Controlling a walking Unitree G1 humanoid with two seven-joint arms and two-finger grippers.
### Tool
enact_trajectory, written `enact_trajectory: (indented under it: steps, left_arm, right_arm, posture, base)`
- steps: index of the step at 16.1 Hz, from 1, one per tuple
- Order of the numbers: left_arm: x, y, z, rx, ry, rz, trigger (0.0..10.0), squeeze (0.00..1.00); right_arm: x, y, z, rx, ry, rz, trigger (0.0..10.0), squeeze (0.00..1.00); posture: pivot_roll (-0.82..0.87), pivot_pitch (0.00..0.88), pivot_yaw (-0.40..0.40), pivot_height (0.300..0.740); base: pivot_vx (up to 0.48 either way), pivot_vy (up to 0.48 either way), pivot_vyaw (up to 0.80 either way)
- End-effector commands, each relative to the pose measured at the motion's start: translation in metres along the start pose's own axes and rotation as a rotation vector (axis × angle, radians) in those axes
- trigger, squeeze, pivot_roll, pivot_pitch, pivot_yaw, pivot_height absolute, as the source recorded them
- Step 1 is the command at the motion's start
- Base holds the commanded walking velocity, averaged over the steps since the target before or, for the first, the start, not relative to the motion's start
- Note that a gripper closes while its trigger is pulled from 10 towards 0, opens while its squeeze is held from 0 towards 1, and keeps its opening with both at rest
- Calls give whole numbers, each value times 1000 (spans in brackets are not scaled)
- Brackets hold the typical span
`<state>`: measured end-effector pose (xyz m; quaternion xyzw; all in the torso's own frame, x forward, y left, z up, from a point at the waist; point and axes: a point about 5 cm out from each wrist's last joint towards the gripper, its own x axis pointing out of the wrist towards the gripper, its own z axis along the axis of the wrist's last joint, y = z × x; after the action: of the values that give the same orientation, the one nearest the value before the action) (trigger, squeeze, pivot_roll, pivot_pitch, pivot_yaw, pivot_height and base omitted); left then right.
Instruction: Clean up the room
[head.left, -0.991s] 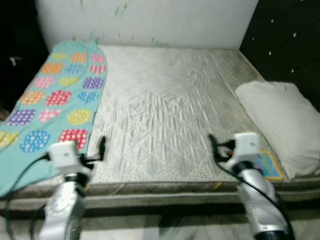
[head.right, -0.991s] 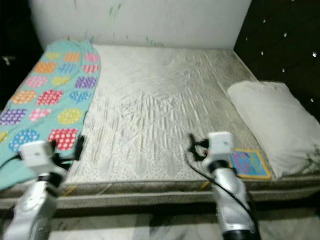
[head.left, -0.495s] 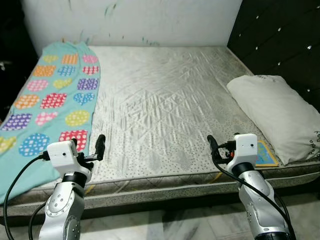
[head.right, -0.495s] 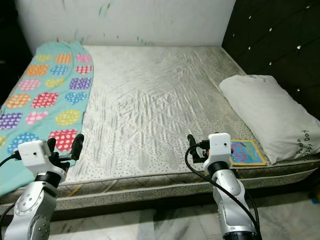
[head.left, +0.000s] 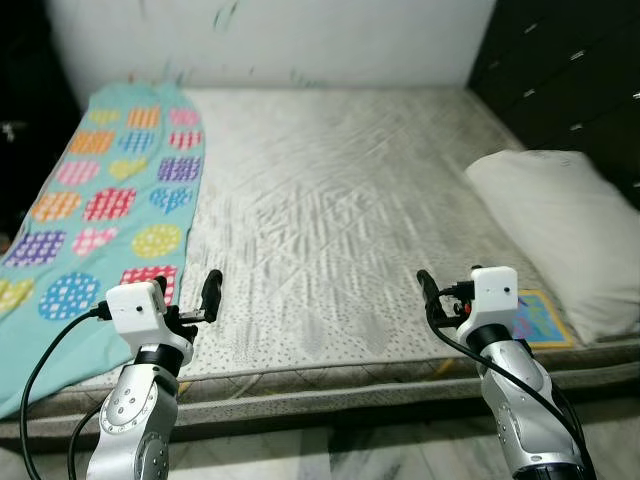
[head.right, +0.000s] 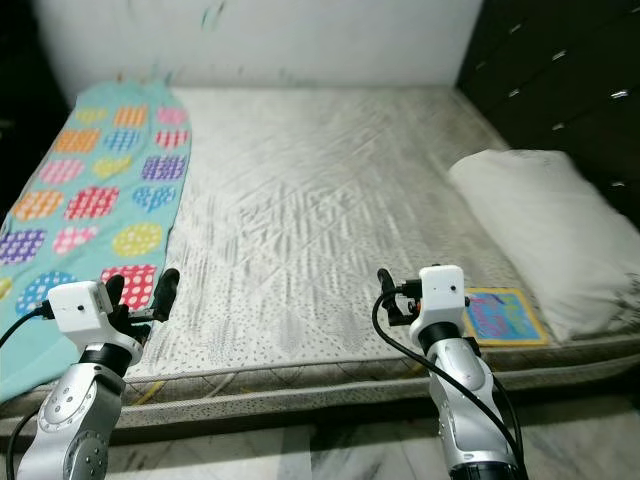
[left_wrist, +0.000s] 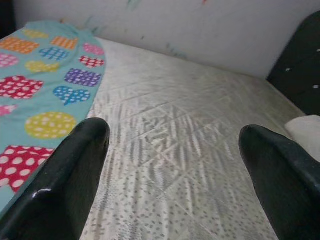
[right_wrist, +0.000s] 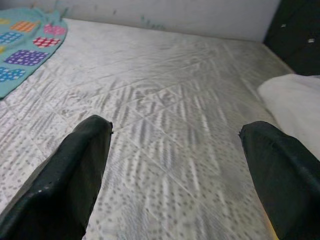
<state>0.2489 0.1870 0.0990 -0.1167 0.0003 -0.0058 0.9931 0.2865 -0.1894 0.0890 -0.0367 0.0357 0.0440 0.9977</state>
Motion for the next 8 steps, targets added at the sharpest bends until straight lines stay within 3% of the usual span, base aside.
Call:
enact_trajectory:
  steps: [1, 5, 8]
  left_arm:
    - [-1, 0, 4, 13, -16, -5, 10000, 0]
    - [-1, 1, 3, 18, -8, 2, 10000, 0]
    - [0, 6, -1, 25, 19, 47, 10000, 0]
  right_arm:
    - [2, -1, 3, -3, -14, 3, 10000, 0]
    - [2, -1, 3, -4, -14, 2, 10000, 0]
    - [0, -4, 1, -7, -9, -7, 10000, 0]
  posture:
    - [-16, 29, -22, 740]
    - [-18, 29, -22, 740]
    - [-20, 32, -20, 740]
  base:
    - [371, 0, 0]
    - [351, 0, 0]
    - [0, 0, 0]
